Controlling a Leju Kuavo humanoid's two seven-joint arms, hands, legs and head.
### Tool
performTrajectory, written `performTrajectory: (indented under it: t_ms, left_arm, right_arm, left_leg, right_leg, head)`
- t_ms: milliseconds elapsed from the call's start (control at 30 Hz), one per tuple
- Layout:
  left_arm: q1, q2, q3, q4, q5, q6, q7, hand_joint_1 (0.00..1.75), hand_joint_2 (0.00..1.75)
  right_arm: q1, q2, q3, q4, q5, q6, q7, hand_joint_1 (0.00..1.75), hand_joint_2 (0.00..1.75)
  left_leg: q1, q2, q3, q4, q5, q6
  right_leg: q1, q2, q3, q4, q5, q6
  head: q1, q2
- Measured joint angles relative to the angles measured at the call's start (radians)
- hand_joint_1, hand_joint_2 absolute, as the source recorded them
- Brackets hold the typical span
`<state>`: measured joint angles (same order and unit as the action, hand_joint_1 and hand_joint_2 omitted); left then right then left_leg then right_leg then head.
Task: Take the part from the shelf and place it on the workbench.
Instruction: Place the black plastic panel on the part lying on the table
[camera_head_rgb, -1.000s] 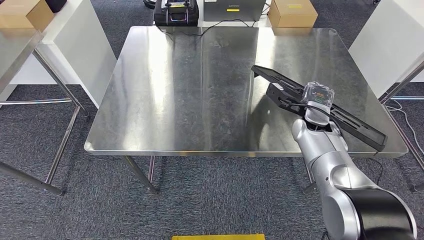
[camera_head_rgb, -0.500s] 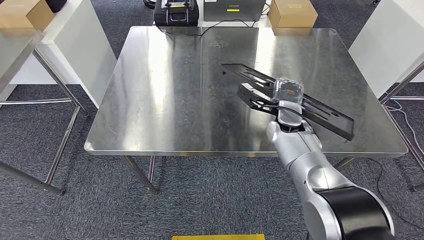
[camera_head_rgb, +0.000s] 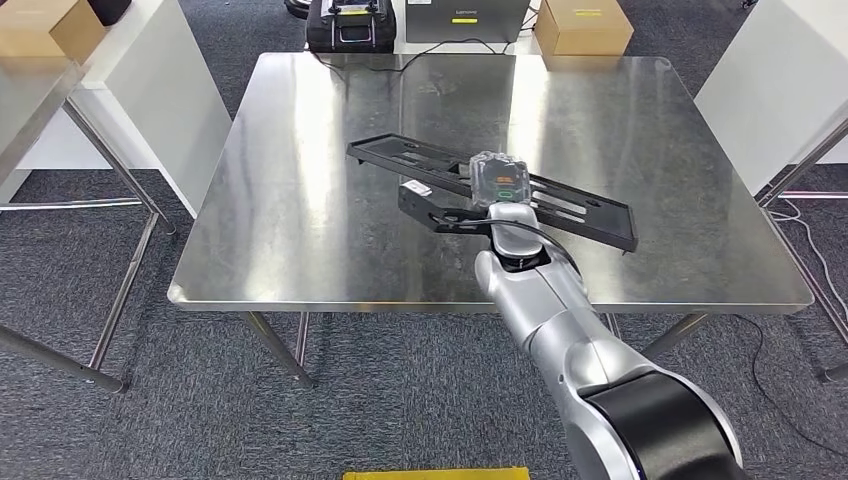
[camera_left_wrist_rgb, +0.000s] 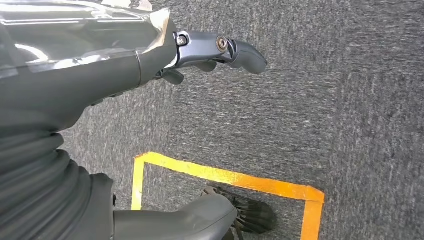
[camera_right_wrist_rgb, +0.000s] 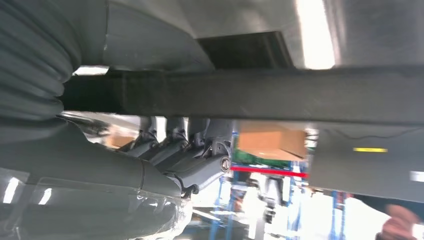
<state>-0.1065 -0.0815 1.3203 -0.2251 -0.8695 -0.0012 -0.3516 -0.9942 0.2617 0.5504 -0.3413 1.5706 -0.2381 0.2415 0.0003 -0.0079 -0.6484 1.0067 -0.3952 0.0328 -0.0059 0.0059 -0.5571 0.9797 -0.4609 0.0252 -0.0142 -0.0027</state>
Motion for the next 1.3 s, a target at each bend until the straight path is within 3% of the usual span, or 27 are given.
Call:
performTrajectory:
  t_ms: [100,367,1067,1300]
  left_arm:
    - [-0.001,-0.004,0.01,0.0,0.01,0.019,0.043,0.0,0.0]
    - [0.001,-0.021,0.022,0.003,-0.001,0.011,0.125,0.0,0.0]
    - [0.001,-0.047,0.034,0.005,0.017,0.069,0.143,0.0,0.0]
    - [0.001,-0.052,0.036,0.005,0.023,0.085,0.147,0.0,0.0]
  right_arm:
    - [0.002,0.021,0.018,0.002,0.0,0.006,-0.004,0.0,0.0]
    - [0.025,0.028,0.02,0.008,-0.007,0.007,0.008,0.0,0.0]
    - [0.055,0.009,-0.046,0.017,-0.009,0.006,0.006,0.0,0.0]
    - [0.065,0.014,-0.098,0.017,-0.036,-0.041,-0.025,0.0,0.0]
  left_leg:
    - [0.0,-0.001,0.0,0.0,0.0,0.0]
    - [0.001,-0.001,0.0,0.0,0.0,0.0]
    - [0.001,-0.001,0.0,0.0,0.0,0.0]
    - [0.001,-0.001,0.0,0.0,0.0,0.0]
  right_leg:
    - [-0.001,-0.001,-0.001,0.0,0.0,0.0]
    - [-0.001,-0.002,0.0,0.0,-0.001,0.0]
    - [-0.001,-0.001,0.0,0.0,-0.001,0.0]
    - [-0.001,-0.001,0.0,0.0,-0.001,0.0]
  head:
    - [0.0,0.0]
    - [0.0,0.0]
    - [0.0,0.0]
    - [0.0,0.0]
